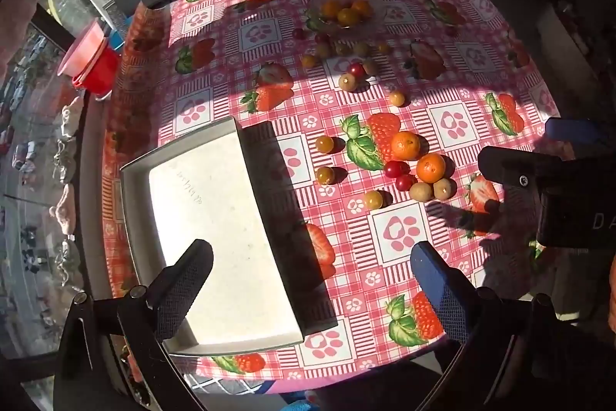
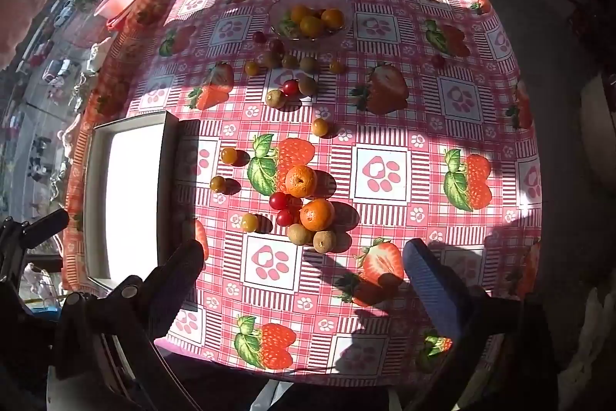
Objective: Organize fruits
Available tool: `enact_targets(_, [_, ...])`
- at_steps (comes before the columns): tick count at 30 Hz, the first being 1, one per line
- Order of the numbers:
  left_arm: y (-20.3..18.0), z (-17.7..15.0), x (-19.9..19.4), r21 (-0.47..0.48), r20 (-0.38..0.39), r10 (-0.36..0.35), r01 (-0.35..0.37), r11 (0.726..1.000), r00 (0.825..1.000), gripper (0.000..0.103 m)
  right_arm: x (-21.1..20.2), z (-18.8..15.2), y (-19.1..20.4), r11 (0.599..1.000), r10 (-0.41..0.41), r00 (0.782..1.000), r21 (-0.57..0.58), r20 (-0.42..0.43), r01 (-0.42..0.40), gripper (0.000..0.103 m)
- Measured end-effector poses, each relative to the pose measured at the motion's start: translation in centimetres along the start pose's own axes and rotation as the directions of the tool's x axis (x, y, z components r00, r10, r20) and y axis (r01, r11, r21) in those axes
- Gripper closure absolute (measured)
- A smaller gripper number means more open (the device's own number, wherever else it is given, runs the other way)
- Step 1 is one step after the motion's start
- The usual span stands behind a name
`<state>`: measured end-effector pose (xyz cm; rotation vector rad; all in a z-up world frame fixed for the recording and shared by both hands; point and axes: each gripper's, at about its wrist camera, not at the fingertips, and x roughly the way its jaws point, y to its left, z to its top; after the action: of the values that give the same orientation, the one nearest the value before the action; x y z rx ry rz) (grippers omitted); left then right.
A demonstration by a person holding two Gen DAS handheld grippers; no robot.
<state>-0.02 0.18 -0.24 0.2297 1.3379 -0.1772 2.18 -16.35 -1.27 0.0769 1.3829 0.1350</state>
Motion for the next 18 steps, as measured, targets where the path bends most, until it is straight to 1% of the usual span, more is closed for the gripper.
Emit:
enact_targets(2, [0.9,0.1,-0.1,-0.001,0.000,-0.010,0.010,1.000,1.000,0.000,0.0,-0.2,-0.4,1.000,-0.003,1.000,0.011,0.000,0.003,0.000])
enact_targets(4, [0.4,0.4,-0.3,0.003,-0.001,-0.003,0.003,1.000,1.000,0.000,-0.2,-0.7,-0.5,1.000,-0.013,1.000,0.018,-0.001,0.013,0.000])
enact_targets(6, [0.3,0.3,0.0,-0.001,-0.004,-0.031,0.031,1.000,1.000,0.000,0.1,-0.6,-0.9,0.999,-0.021,1.000,0.024,-0.004,0.021,0.000])
enact_targets(8, [0.0,-0.1,0.1,0.002,-0.023,-0.036,0.036,0.999,0.999,0.000,0.2,-0.3,-1.1,0.999,-0.024,1.000,0.029,-0.015,0.024,0.000])
enact_targets(11, [0.0,-0.1,0.2,0.004,-0.031,-0.037,0.038,0.999,0.999,0.000,0.8,-0.8,-1.1,0.999,-0.041,0.999,0.025,-0.028,0.042,0.000])
enact_targets(13, [0.0,-0.1,0.1,0.002,-0.021,-0.037,0.037,0.999,0.999,0.000,0.6,-1.0,-1.3,0.998,-0.047,0.998,0.031,-0.030,0.048,0.000])
enact_targets(15, [0.2,-0.1,0.2,-0.006,-0.004,-0.024,0.024,1.000,1.000,0.000,0.5,-1.1,-1.5,0.998,-0.051,0.998,0.032,-0.024,0.052,0.000])
enact_targets(18, [0.9,0.1,0.8,-0.036,-0.011,-0.016,0.015,0.999,1.000,0.000,0.7,-1.3,-1.8,0.997,-0.058,0.997,0.045,-0.043,0.060,0.000])
